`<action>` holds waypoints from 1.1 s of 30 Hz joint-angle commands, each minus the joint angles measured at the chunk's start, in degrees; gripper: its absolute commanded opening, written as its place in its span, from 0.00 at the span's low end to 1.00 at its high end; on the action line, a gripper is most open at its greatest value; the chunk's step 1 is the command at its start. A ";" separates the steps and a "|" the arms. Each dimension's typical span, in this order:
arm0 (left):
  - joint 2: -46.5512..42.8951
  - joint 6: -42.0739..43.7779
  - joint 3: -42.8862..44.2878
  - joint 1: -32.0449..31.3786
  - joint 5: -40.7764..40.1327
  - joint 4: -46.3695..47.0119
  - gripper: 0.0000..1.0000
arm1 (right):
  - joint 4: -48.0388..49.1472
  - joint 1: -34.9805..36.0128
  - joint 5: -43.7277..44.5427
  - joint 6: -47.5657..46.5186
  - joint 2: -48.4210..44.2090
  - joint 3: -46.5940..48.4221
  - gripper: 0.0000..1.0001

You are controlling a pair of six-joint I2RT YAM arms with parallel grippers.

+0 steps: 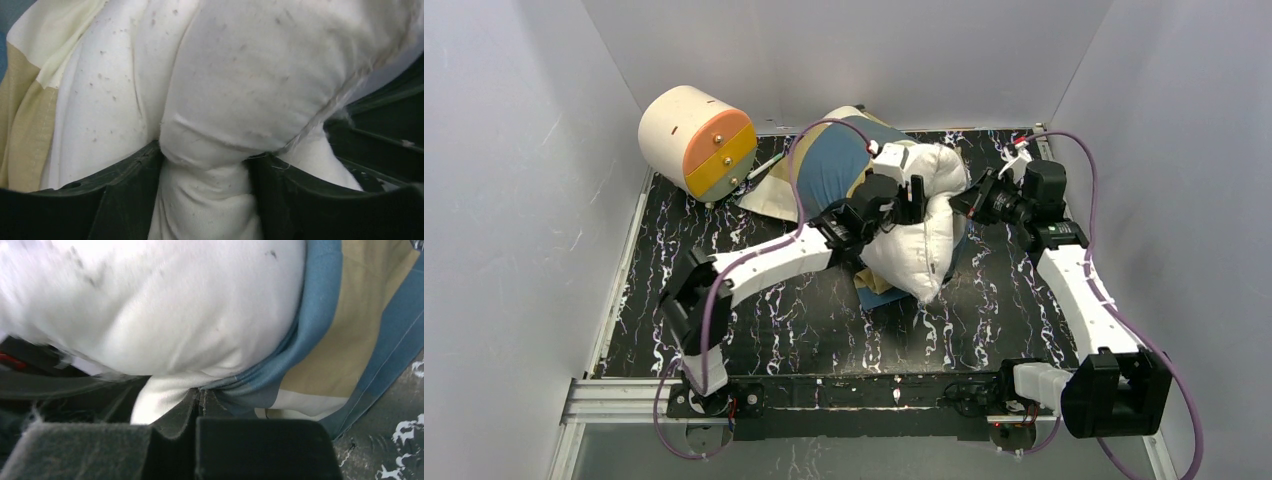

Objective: Put the pillow into the pillowcase
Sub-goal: Stuff the pillow into the pillowcase.

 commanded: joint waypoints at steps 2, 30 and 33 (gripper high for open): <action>-8.22 5.04 3.44 -1.45 14.37 -23.48 0.73 | 17.60 -0.64 -1.75 -4.80 -5.13 4.43 0.01; 8.71 10.06 48.56 12.51 29.31 -27.54 0.95 | 13.28 -1.40 -15.90 -9.69 -2.55 7.05 0.01; 12.68 7.34 46.16 10.65 29.09 -23.95 0.86 | 11.01 -1.50 -13.41 -10.21 -1.47 8.00 0.01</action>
